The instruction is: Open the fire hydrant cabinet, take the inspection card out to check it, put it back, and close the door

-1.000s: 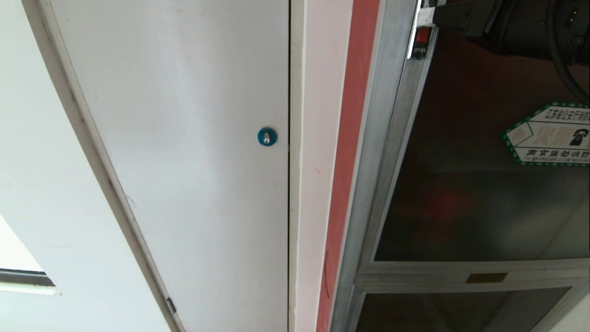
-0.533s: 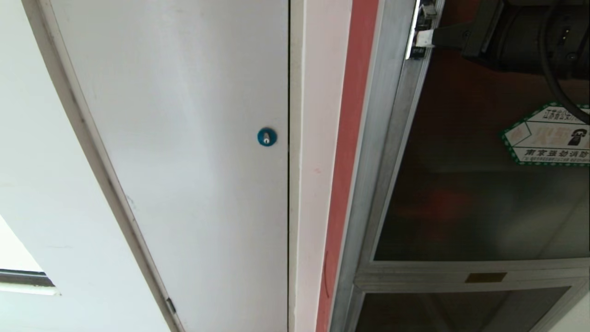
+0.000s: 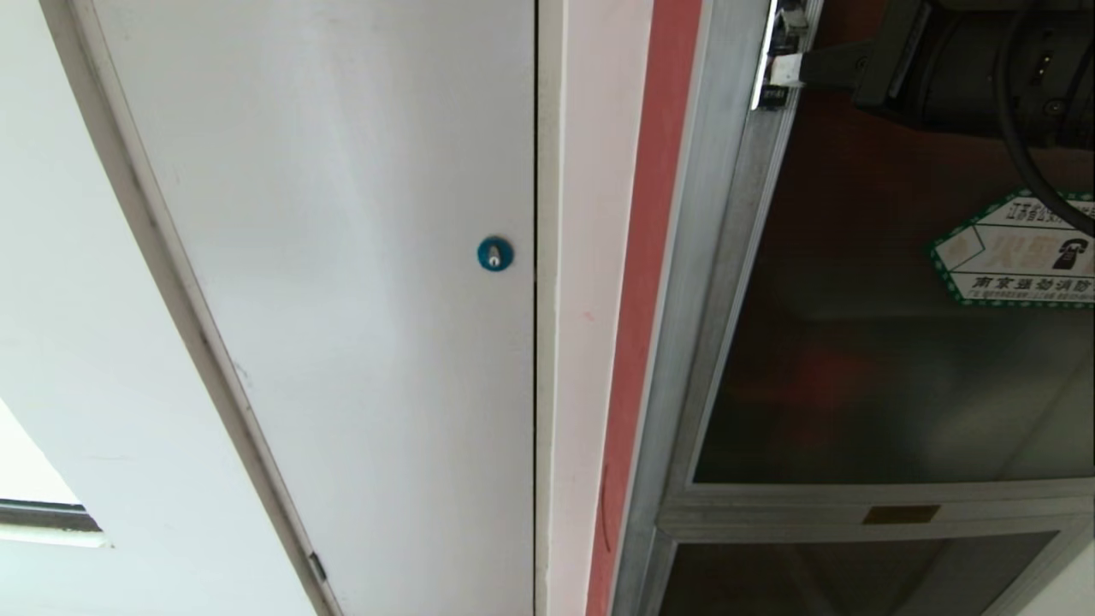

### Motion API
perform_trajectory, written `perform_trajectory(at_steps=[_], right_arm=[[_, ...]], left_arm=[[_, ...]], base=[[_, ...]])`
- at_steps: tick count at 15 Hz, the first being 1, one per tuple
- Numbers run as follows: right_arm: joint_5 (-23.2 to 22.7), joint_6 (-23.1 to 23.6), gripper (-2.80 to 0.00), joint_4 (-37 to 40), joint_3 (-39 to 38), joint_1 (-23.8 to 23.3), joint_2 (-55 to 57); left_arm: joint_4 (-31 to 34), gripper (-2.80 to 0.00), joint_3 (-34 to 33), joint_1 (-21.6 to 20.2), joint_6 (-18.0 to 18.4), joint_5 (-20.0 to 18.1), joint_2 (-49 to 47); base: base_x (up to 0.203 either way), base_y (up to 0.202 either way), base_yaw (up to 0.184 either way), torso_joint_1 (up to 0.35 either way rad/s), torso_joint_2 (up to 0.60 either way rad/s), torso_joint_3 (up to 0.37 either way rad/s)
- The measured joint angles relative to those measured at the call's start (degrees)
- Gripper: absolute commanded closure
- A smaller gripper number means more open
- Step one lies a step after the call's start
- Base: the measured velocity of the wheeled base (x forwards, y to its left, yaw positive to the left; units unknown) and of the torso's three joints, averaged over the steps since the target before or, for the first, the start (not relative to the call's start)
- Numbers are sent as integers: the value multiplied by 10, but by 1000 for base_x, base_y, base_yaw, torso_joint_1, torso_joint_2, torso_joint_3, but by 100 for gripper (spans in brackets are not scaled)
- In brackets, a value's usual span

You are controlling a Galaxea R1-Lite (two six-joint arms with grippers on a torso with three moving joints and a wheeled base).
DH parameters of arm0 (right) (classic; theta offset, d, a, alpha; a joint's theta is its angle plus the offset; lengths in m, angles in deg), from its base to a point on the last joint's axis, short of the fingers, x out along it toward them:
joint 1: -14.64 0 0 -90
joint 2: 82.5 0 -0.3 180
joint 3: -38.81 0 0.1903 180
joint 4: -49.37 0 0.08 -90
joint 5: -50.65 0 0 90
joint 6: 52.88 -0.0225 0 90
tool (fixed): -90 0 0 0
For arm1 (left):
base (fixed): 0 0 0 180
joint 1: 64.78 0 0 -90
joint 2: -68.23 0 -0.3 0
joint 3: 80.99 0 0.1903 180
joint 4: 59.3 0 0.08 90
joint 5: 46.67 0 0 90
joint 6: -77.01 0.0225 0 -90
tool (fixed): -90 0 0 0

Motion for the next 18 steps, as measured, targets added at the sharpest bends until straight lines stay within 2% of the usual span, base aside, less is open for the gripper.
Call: perform_trajectory(at_steps=[5,10,18], right_arm=[[-18,-8,0,-7,-28,3,-28],[-22,-15,0,9,-60,30,-77],[-20,-19,0,31,-59,56,-123]], left_arm=[[0,0,0,0,0,0,0],[0,0,0,0,0,0,0],[0,0,0,0,0,0,0]], base=[[0,0,0,0,0,0],[0,0,0,0,0,0],[0,0,0,0,0,0]])
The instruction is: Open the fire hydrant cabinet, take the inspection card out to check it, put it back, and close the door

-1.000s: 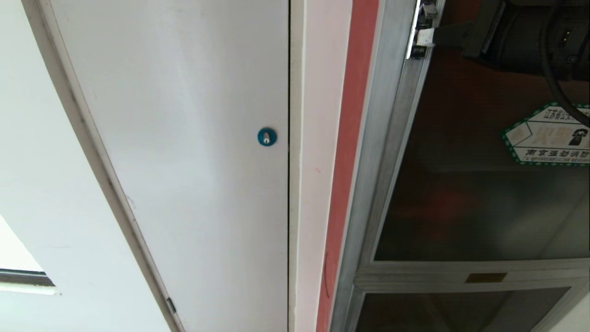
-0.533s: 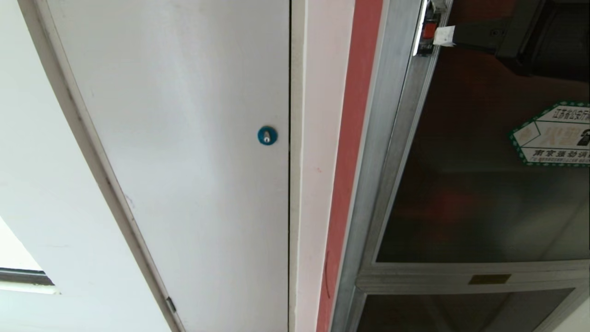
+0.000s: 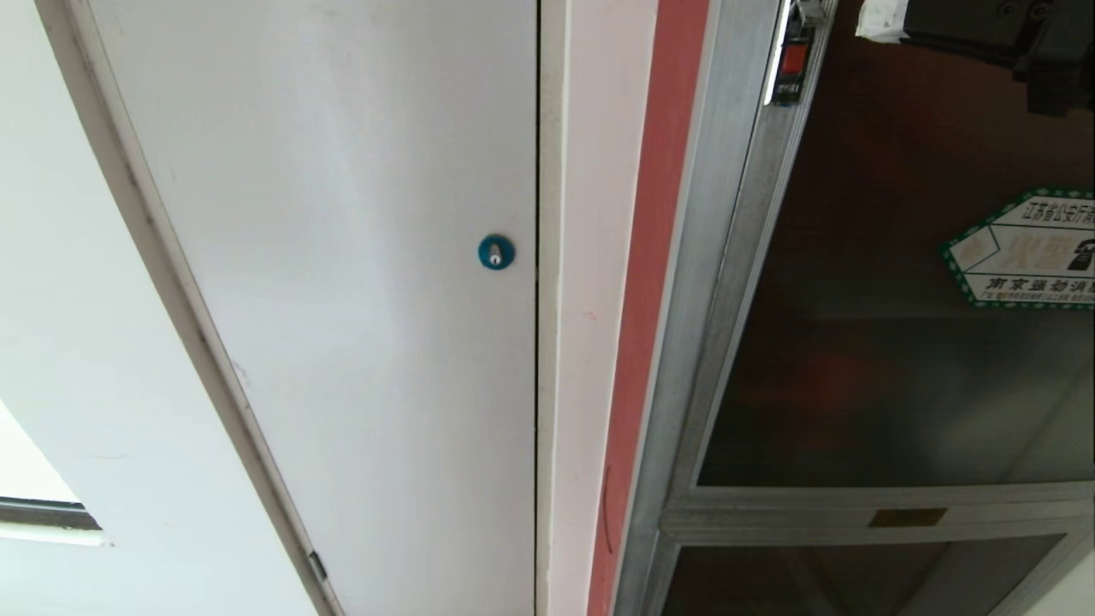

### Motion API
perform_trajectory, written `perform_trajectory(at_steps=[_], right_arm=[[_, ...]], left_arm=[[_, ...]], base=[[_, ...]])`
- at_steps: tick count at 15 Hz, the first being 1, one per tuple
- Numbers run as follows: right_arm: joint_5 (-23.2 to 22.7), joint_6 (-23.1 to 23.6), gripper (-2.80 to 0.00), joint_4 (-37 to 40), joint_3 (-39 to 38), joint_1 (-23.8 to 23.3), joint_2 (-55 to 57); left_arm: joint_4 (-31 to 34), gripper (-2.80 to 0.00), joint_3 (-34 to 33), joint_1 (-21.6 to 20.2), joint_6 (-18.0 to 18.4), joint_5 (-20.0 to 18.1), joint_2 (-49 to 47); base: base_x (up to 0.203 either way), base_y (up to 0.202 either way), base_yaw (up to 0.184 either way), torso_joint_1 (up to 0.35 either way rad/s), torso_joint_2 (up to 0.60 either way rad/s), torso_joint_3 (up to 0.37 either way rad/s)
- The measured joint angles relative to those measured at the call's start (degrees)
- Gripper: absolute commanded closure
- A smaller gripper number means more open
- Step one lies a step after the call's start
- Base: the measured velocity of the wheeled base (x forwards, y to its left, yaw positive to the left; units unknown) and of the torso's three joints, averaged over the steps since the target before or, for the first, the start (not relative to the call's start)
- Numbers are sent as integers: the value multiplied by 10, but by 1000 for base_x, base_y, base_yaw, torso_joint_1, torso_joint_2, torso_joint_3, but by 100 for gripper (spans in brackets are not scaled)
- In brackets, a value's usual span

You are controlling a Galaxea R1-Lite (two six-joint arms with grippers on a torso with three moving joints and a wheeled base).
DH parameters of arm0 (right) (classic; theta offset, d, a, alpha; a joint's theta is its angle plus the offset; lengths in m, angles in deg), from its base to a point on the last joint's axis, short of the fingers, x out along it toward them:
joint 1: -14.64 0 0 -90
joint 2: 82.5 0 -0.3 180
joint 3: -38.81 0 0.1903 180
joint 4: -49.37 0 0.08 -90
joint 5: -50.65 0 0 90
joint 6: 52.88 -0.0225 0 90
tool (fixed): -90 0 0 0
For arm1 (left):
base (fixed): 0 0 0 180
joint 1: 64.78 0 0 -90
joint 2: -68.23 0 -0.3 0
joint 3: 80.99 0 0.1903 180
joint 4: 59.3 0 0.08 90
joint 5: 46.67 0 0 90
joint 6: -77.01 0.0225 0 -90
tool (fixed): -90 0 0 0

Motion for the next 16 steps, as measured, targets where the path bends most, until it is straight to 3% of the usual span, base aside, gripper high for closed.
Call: perform_trajectory(at_steps=[10,16], right_arm=[[18,2,0,0,93,-2,67],[20,1,0,-4,102,-26,93]], left_arm=[[0,0,0,0,0,0,0],[0,0,0,0,0,0,0]], base=[[0,0,0,0,0,0],[0,0,0,0,0,0]])
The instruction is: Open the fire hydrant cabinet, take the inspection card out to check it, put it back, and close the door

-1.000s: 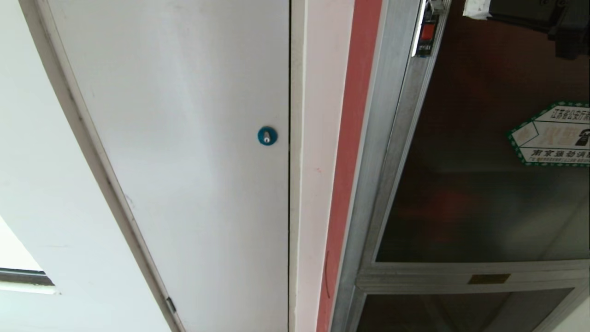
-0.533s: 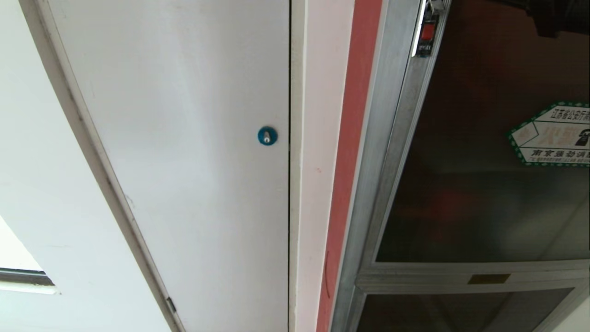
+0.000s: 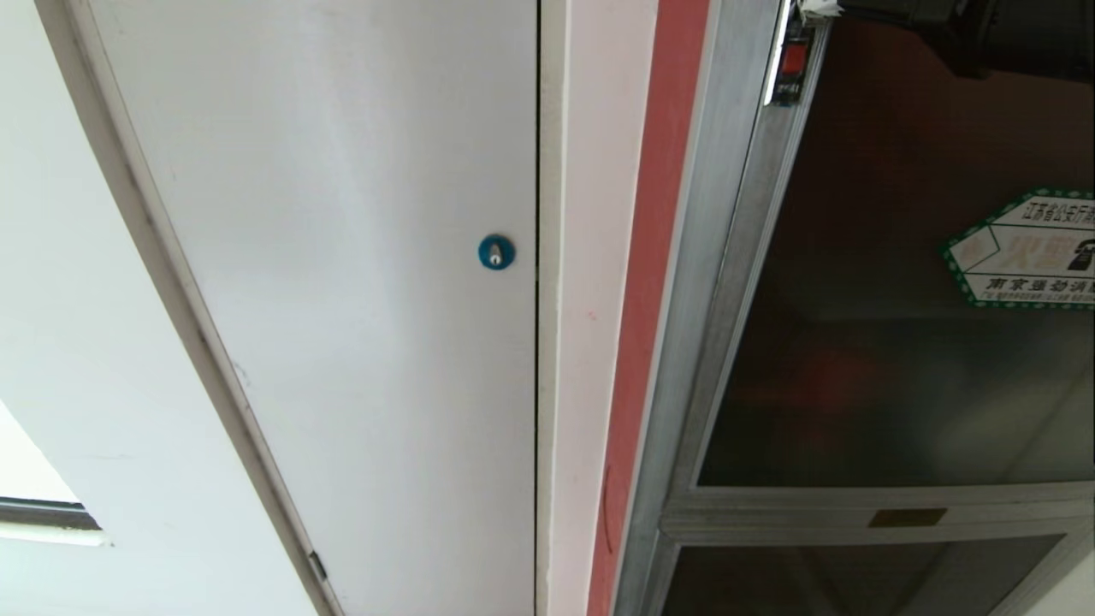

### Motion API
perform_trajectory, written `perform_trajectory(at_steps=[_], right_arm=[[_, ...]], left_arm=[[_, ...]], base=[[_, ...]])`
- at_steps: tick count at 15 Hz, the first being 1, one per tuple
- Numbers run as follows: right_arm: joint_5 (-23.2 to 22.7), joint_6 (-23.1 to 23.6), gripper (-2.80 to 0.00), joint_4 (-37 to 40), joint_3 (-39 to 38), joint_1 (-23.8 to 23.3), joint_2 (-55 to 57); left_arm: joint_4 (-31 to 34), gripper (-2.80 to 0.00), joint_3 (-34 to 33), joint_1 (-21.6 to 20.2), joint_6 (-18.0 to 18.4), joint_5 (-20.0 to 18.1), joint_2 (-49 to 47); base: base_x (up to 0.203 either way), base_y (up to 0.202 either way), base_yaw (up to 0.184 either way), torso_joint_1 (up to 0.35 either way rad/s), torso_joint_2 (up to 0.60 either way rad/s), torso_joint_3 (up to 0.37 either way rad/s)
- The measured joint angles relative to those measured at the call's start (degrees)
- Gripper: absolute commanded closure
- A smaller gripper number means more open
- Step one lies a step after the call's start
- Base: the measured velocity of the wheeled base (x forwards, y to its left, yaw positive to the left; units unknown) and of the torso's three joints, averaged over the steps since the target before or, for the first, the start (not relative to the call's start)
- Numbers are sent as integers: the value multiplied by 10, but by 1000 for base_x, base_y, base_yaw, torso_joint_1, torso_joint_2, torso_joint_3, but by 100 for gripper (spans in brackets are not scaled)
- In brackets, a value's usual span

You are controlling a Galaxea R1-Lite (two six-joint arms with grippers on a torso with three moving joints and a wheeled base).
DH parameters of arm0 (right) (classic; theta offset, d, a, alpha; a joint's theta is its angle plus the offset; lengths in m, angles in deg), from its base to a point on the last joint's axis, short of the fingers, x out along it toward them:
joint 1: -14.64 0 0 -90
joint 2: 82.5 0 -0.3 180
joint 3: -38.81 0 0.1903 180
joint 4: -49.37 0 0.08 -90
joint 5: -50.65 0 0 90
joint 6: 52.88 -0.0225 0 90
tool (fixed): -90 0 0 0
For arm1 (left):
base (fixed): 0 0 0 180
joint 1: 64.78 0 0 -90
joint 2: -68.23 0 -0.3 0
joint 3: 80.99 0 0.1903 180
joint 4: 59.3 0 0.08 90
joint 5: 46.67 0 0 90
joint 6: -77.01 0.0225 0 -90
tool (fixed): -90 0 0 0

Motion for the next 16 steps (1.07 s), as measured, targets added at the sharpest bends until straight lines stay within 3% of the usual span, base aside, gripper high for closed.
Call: perform_trajectory(at_steps=[16], right_arm=[[1,12,0,4,-19,-17,15]], left_arm=[[0,0,0,0,0,0,0]], base=[[0,0,0,0,0,0]])
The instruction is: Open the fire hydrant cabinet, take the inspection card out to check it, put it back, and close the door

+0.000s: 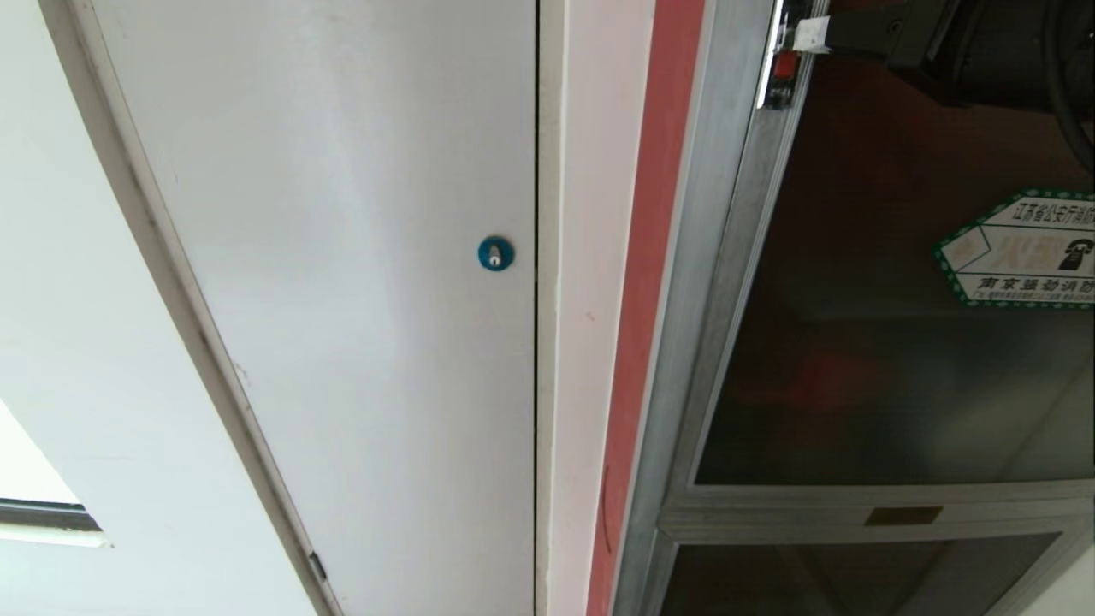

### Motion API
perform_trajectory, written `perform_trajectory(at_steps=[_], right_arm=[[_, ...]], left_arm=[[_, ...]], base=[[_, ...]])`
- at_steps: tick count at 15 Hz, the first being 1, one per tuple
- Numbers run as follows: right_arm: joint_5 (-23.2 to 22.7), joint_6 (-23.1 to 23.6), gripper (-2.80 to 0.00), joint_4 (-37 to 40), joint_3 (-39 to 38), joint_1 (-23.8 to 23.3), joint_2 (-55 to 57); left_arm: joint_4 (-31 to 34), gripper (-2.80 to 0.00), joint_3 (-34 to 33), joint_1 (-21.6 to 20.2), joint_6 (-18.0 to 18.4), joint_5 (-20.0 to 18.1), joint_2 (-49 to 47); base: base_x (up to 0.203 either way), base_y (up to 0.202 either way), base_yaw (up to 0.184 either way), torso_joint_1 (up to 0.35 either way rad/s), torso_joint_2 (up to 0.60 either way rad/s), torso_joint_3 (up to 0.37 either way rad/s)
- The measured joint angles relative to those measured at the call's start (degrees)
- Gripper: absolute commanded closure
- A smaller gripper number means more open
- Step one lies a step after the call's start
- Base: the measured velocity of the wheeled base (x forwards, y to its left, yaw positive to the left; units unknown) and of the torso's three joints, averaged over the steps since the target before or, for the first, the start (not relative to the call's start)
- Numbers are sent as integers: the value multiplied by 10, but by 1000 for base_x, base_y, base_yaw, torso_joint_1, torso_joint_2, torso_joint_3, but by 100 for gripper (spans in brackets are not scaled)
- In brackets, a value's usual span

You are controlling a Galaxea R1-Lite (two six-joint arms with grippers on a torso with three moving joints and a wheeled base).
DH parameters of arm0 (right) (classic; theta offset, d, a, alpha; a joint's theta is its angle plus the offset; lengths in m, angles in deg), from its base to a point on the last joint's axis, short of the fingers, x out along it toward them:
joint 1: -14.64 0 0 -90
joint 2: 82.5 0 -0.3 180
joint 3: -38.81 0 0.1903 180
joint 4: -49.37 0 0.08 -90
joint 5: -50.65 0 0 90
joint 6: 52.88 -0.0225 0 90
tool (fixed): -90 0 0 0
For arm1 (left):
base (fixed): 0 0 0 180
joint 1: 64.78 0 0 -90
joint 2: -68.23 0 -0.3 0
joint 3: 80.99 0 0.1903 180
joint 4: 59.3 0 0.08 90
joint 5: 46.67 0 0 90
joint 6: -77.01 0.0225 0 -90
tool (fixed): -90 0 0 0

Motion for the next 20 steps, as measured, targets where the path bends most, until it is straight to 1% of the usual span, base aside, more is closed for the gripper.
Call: perform_trajectory(at_steps=[11,18,20], right_arm=[[-3,4,0,0,34,-16,33],[-6,0,0,-4,-15,-15,-15],[-8,-7,0,-3,-29,-13,-36]], left_arm=[[0,0,0,0,0,0,0],[0,0,0,0,0,0,0],[0,0,0,0,0,0,0]], base=[[0,0,0,0,0,0],[0,0,0,0,0,0],[0,0,0,0,0,0]])
